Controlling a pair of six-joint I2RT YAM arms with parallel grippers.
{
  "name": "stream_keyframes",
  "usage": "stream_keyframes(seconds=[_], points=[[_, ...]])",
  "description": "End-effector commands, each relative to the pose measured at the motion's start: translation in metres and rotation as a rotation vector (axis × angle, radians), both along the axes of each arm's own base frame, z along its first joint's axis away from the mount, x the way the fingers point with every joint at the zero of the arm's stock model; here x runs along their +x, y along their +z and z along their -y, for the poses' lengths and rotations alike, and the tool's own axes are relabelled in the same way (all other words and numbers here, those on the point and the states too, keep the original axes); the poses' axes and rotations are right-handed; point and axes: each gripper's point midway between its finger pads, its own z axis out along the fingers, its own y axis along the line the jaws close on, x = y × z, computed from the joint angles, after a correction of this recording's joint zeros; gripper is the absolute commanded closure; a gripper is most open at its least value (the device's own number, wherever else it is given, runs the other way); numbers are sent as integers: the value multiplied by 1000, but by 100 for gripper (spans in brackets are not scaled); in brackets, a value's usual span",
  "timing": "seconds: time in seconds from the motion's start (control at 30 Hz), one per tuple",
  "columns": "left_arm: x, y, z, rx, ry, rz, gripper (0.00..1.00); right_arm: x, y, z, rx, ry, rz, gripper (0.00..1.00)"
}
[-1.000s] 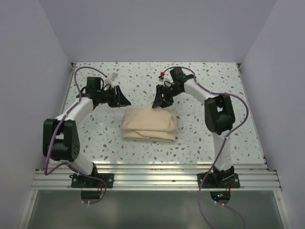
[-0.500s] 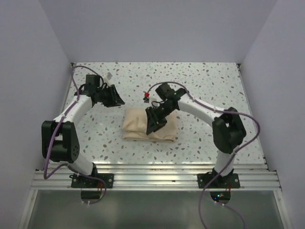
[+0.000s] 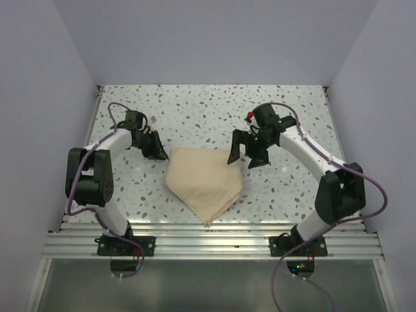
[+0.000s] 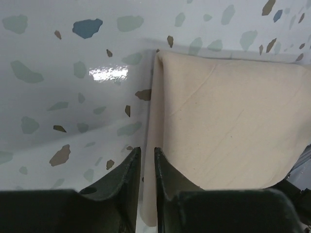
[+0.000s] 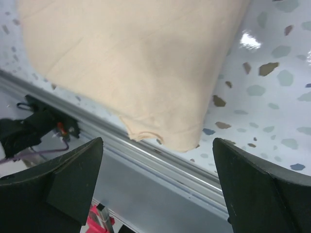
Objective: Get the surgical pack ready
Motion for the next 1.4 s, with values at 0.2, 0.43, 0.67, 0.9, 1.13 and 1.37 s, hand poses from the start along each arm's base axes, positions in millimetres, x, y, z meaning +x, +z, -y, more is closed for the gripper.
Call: stream_keyframes(seconds=[0.2,0.43,0.67,0.9,1.13,1.37], points=[[-40,-34,-4,38,-33,-155,94,49,-61,47,-290,-201,-83,29],[-67,-46,23,-21,-126,-210,100,52,-95,41,-269,-143,-171,90],[-92,-50,56,-168,-175,-270,100,71,-113,2,-118,-94,-256,89],[-112,-51,46,-89,-68,-307,93,122,-104,-44,66,-131,-271,89],[-127,-29,4,39,115,-375,83,222,-84,-53,75,-222,-119,72],[-85,57,-30,153,137,-31,68,217,-84,40,-160,-334,-105,21]])
